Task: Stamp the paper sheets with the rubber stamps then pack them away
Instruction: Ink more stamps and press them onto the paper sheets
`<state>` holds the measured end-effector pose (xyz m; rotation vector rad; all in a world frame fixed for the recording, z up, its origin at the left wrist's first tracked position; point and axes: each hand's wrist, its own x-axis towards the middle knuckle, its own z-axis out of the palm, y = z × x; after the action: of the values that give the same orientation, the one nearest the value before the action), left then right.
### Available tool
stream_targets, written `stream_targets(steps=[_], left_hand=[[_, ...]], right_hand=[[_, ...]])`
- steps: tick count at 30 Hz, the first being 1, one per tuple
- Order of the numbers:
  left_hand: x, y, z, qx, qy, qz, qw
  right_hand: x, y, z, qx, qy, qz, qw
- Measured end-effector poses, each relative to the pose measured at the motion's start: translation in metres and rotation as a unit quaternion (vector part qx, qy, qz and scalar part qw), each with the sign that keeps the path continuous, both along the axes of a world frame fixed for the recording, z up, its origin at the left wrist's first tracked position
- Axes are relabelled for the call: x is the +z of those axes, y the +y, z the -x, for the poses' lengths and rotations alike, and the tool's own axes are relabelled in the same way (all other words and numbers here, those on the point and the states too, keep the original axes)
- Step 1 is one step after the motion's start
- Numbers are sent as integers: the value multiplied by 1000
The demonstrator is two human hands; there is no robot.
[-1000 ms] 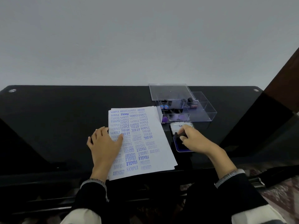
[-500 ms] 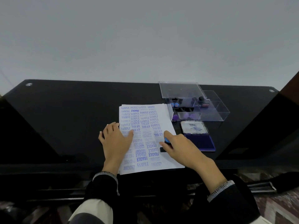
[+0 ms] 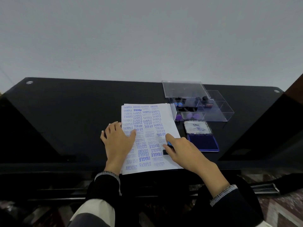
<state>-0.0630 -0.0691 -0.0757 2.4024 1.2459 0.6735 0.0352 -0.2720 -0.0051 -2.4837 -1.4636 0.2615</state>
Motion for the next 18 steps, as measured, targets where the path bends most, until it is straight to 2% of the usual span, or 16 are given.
stream_targets(steps=[9, 18], left_hand=[[-1, 0, 0, -3, -6, 1, 1000], [1, -1, 1, -3, -5, 1, 1000]], right_hand=[[-6, 1, 4, 8, -29, -3, 1000], [-15, -1, 5, 0, 24, -76, 997]])
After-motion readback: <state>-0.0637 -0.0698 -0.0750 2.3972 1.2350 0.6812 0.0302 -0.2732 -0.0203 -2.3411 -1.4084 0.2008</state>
